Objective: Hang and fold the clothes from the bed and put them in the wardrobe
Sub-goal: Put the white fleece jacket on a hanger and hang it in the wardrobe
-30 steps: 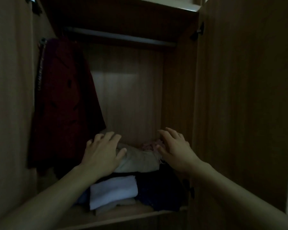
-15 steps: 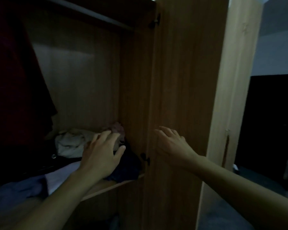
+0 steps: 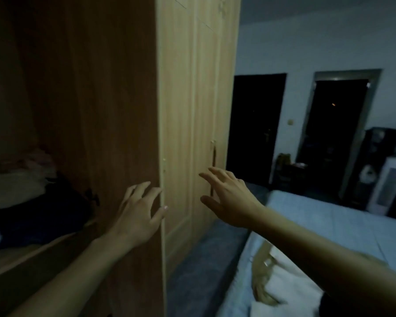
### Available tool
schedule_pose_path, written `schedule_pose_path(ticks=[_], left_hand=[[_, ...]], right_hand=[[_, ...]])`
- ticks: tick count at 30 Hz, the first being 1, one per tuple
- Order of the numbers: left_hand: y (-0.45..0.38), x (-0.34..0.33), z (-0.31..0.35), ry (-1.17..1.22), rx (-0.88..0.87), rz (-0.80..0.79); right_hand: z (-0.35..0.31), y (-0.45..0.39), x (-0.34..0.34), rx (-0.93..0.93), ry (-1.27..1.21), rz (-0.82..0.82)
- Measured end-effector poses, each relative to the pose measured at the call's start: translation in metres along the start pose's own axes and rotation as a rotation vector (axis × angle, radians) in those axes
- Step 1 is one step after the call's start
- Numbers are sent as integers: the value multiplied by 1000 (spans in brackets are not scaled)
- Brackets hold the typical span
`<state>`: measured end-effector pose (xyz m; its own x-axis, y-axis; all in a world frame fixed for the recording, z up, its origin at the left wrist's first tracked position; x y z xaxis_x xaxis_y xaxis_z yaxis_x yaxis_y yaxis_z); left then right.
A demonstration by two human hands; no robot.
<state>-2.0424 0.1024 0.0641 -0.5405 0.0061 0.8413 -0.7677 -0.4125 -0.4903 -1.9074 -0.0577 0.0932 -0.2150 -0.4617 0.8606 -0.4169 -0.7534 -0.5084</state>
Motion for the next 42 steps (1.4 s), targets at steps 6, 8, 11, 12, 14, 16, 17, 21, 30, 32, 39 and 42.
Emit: schedule_pose_path(ticks=[6, 8, 11, 12, 14, 16, 17, 21, 30, 32, 39, 42], left_hand=[[-29, -85, 136, -33, -158, -84], [-33, -113, 179, -7, -201, -122], [-35, -151, 236, 64, -267, -192], [-34, -163, 252, 80, -283, -215], [-37, -184, 278, 97, -336, -241], [-44, -204, 298, 113, -388, -271], [-48, -214, 306, 117, -408, -291], [-62, -250, 339, 184, -478, -356], [-94, -314, 398, 428, -636, -406], [-96, -327, 413, 457, -660, -439], [-87, -365, 484, 437, -800, -530], [-87, -392, 519, 419, -834, -547]], right_hand=[[145, 93, 6, -223, -27, -48], [189, 126, 11, -292, -47, -54], [250, 171, 16, -417, -53, -54], [267, 184, 17, -458, -54, -53], [299, 208, 19, -522, -61, -46], [325, 229, 20, -587, -66, -37], [337, 239, 20, -621, -61, -32], [369, 276, 11, -773, -19, -65], [397, 337, 28, -1028, 153, -108], [402, 351, 31, -1071, 187, -109], [438, 402, 26, -1211, 192, -96], [471, 426, 15, -1252, 159, -81]])
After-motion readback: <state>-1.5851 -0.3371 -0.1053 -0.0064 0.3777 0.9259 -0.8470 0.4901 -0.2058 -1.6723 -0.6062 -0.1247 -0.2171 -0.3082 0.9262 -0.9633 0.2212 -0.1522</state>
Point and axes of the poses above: each hand's wrist, its own y-axis away from the middle knuckle, its own x-axis out of the back of the hand, z = x × y, the point moved 6 cm from there along -y, towards the middle knuckle, and after that the axes turned 3 degrees about z, right-handed, at the moved point
